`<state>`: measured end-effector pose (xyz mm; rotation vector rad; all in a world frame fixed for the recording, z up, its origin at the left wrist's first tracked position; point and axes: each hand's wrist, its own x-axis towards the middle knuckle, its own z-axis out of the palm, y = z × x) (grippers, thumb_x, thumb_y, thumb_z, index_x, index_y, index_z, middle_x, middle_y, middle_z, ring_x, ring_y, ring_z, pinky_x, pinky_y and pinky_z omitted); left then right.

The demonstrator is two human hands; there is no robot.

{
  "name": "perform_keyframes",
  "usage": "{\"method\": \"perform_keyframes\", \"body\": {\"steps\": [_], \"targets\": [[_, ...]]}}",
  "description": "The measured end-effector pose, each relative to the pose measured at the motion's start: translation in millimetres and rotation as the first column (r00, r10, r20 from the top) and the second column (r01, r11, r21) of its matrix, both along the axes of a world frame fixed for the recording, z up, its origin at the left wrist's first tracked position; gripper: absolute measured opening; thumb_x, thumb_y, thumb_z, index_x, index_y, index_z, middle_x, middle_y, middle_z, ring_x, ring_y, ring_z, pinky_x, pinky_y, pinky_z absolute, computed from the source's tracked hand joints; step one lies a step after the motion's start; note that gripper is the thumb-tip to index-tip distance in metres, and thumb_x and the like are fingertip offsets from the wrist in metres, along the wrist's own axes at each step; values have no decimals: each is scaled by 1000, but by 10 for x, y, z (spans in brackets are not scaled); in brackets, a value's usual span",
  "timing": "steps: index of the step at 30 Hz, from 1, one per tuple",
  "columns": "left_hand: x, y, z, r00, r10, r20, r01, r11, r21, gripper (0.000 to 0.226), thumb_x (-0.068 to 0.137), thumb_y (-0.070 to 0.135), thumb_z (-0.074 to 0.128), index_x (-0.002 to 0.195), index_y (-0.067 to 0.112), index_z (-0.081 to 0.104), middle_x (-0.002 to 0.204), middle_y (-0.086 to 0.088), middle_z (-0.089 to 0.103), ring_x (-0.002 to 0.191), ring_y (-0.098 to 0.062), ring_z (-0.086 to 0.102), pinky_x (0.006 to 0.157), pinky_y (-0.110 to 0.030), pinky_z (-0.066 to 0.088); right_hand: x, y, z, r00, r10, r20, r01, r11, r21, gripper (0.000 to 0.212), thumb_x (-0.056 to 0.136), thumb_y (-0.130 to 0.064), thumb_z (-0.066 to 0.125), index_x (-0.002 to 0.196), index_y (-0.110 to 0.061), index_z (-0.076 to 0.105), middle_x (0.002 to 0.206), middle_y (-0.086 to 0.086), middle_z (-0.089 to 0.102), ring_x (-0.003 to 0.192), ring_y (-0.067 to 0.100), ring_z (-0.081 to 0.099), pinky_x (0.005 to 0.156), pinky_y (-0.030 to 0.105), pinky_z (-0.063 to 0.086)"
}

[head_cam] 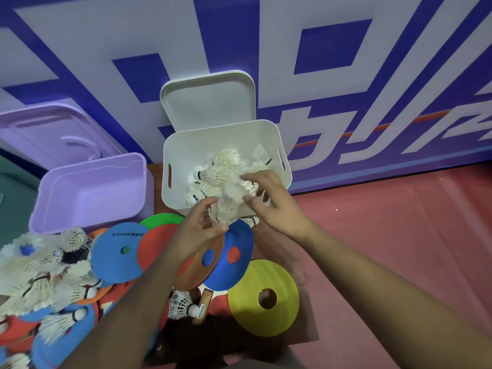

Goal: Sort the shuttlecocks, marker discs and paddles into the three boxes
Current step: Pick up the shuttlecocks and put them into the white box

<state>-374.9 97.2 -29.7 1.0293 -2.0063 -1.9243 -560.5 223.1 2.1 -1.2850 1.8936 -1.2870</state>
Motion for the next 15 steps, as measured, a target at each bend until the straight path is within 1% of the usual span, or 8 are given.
{"method": "perform_keyframes", "body": {"steps": [2,4,6,7,9,11,13,15], "targets": [[11,35,-19,999,50,-21,-48,997,66,64,79,-4,75,133,18,48,126,-7,61,103,-13,65,93,-36,52,-15,17,-49,985,-137,106,138,990,6,23,93,-22,59,115,-17,63,112,0,55,87,9,55,79,15,43],[8,80,-37,996,80,-31,-77,992,103,62,80,-11,70,132,13,47,121,-3,65,103,-9,66,91,-30,53,-34,64,-189,967,-226,119,220,973,65,10,95,-16,56,97,-12,65,96,1,63,80,11,57,73,22,45],[16,96,-75,994,106,-38,-101,987,122,61,80,-12,68,133,11,46,120,-2,66,104,-9,67,86,-25,53,-48,130,-428,976,-219,18,212,958,192,12,93,-13,53,88,-9,63,84,4,66,76,16,59,68,29,44],[24,95,-93,993,115,-35,-110,987,118,61,81,-11,68,134,11,46,120,-2,67,103,-10,67,83,-23,53,-51,153,-600,986,-160,-49,167,942,292,11,91,-14,53,89,-9,63,86,5,66,78,19,61,67,30,44],[37,89,-122,992,120,-26,-117,986,118,62,82,-10,67,135,11,45,119,0,68,101,-11,67,81,-22,53,-27,180,-925,991,55,-118,10,872,490,16,85,-18,52,95,-13,63,95,8,66,89,26,62,68,27,42],[47,92,-139,992,123,-21,-120,986,116,62,82,-9,67,135,13,45,120,0,68,100,-12,67,82,-23,53,-2,139,-1179,958,256,-126,-133,792,596,37,78,-24,49,113,-21,60,112,4,64,103,26,60,76,31,47],[57,88,-153,990,138,-24,-135,984,120,61,81,-9,68,133,15,48,119,1,68,103,-13,66,83,-23,53,21,48,-1314,943,316,-103,-185,756,628,58,79,-27,54,136,-28,44,131,0,56,113,24,58,86,38,52],[63,81,-165,989,150,-21,-146,982,122,61,80,-7,70,132,18,50,120,2,68,108,-14,65,86,-25,53,35,-73,-1419,932,338,-128,-181,743,644,71,83,-36,61,146,-30,30,143,-1,45,116,22,57,88,41,53]]}}
